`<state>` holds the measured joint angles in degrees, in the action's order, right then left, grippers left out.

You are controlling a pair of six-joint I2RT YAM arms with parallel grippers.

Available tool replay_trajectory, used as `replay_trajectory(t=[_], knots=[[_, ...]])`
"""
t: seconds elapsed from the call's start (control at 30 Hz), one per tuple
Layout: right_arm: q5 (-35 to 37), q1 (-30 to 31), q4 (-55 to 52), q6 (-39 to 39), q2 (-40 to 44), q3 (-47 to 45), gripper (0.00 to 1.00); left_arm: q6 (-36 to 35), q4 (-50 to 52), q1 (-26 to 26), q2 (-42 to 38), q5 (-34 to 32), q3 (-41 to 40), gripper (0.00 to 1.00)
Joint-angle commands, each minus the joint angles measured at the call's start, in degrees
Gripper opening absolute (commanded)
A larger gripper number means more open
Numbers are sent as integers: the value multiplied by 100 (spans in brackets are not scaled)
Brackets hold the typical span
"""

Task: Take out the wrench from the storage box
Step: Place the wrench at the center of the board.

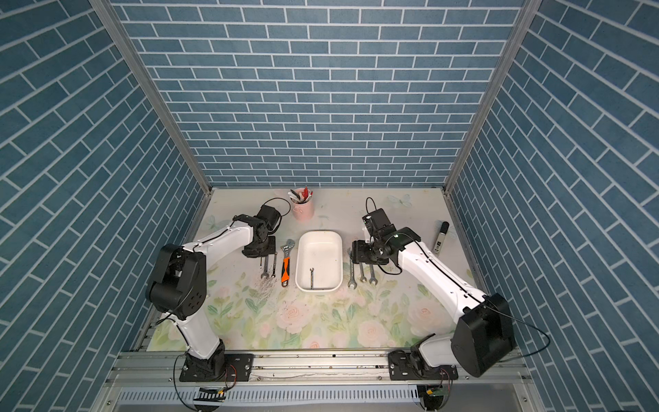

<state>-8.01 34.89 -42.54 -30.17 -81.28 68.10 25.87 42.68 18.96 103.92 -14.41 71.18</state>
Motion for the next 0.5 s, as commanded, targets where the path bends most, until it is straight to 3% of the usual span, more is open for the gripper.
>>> replay_trajectory(t=[0.0, 0.27, 0.47], knots=[[186, 406, -158, -209, -467, 430, 67, -256, -448, -97, -4, -381, -118, 0], [304, 1190, -126, -216, -1793, 1453, 67, -275, -705, -191, 120, -413, -401, 0], [311, 1458, -156, 61, -2428, 1926, 68, -242, -845, -204, 222, -320, -521, 0]])
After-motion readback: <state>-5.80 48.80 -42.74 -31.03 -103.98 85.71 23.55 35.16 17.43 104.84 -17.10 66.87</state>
